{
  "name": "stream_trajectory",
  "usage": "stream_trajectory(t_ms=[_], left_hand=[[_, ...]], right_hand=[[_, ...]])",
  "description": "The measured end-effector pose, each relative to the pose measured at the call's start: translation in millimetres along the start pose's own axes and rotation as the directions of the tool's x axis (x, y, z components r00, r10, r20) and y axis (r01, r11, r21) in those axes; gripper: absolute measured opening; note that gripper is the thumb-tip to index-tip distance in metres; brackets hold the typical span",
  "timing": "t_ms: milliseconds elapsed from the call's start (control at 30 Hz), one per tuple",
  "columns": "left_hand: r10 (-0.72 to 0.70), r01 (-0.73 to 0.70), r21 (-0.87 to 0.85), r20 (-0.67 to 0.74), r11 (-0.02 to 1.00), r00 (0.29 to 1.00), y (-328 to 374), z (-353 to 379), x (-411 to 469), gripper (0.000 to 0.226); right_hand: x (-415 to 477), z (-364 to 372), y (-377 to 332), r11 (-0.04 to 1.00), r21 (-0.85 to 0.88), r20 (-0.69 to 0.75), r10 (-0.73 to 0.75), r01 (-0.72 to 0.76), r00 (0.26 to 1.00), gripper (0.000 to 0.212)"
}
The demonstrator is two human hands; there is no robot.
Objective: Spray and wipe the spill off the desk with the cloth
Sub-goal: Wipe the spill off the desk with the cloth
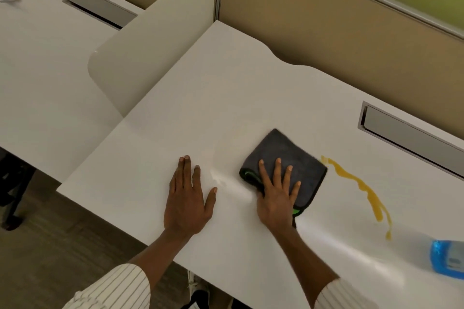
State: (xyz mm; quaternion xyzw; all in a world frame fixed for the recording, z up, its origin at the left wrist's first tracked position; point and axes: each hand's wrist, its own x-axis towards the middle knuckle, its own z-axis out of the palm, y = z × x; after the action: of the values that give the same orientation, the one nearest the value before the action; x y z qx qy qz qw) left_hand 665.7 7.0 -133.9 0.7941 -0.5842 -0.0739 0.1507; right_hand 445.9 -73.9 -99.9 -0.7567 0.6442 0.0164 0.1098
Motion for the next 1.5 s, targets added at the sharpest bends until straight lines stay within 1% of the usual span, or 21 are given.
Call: stream_trajectory(t_ms=[100,200,267,400,467,567,633,667,767,833,900,1000,1100,1200,1300,1367,1500], left_hand=[[-0.002,0.002,0.02,-0.001,1.0,1.0,-0.9,2.1,0.1,0.08],[0.0,0.0,0.03,0.0,1.0,1.0,0.2,2.2,0.3,0.08],[0.003,-0.002,0.036,-0.008,0.999,1.0,1.8,1.3,-0.4,0.079],[0.012,-0.012,0.043,0.015,0.999,1.0,2.8,-0.1,-1.0,0.078],[0.004,-0.005,0.05,0.026,0.999,1.0,4.2,-0.5,-0.9,0.078],[-0.007,0.004,0.072,0.044,0.997,0.999,13.2,-2.5,-4.5,0.075],[0.033,-0.037,0.106,0.046,0.994,0.998,26.2,-2.9,-13.6,0.069],[0.056,-0.061,0.097,0.049,0.993,0.997,34.7,-2.4,-20.1,0.067],[0.102,-0.1,-0.025,0.071,0.995,0.992,63.5,2.0,-44.1,0.067],[0.136,-0.13,-0.054,0.128,0.99,0.982,80.0,7.3,-62.4,0.069],[0.159,-0.16,-0.008,0.177,0.987,0.971,88.1,11.7,-76.5,0.073],[0.156,-0.165,0.031,0.198,0.986,0.968,87.5,14.0,-83.0,0.076],[0.176,-0.186,0.038,0.181,0.982,0.968,85.4,16.7,-81.8,0.075],[0.188,-0.197,0.042,0.162,0.979,0.969,85.4,19.0,-81.6,0.074],[0.183,-0.193,0.049,0.162,0.98,0.97,85.3,19.7,-81.0,0.074],[0.177,-0.189,0.057,0.161,0.98,0.971,85.4,19.4,-81.0,0.074],[0.177,-0.188,0.059,0.166,0.98,0.97,87.6,17.9,-81.0,0.074]], right_hand=[[-16.1,5.5,5.8,0.991,-0.011,0.028,-0.132,0.133,0.991,0.083],[12.4,-5.3,18.0,0.983,-0.031,0.045,-0.178,0.179,0.983,0.08],[40.5,-12.1,27.3,0.987,-0.022,0.041,-0.156,0.156,0.987,0.079],[75.8,-23.2,47.5,0.999,0.023,0.06,-0.049,0.048,0.997,0.072],[72.4,-26.7,55.1,1.0,0.011,0.058,-0.017,0.016,0.998,0.071],[44.0,-25.6,58.7,1.0,-0.019,0.053,0.01,-0.009,0.999,0.073],[15.0,-20.5,59.3,0.999,-0.045,0.049,0.009,-0.007,0.999,0.075],[-0.7,-17.4,59.9,0.999,-0.052,0.045,-0.005,0.007,0.999,0.076],[-42.1,-7.5,66.0,0.997,-0.051,0.046,-0.061,0.064,0.997,0.081],[-55.2,-1.4,70.9,0.994,-0.069,0.063,-0.081,0.086,0.995,0.082],[-49.3,-0.9,74.1,0.993,-0.057,0.061,-0.097,0.1,0.993,0.082],[-7.1,-10.9,84.0,0.991,-0.045,0.047,-0.12,0.122,0.992,0.078],[45.7,-29.0,103.8,0.996,-0.041,0.065,-0.07,0.073,0.995,0.074],[69.8,-37.3,121.4,0.999,-0.029,0.08,-0.016,0.019,0.997,0.073],[59.1,-30.7,124.3,1.0,-0.01,0.077,0.023,-0.022,0.997,0.074],[36.7,-21.2,120.8,0.999,-0.007,0.041,0.035,-0.034,0.999,0.076],[-21.3,-2.5,114.5,0.999,-0.032,-0.012,-0.018,0.017,1.0,0.082]])
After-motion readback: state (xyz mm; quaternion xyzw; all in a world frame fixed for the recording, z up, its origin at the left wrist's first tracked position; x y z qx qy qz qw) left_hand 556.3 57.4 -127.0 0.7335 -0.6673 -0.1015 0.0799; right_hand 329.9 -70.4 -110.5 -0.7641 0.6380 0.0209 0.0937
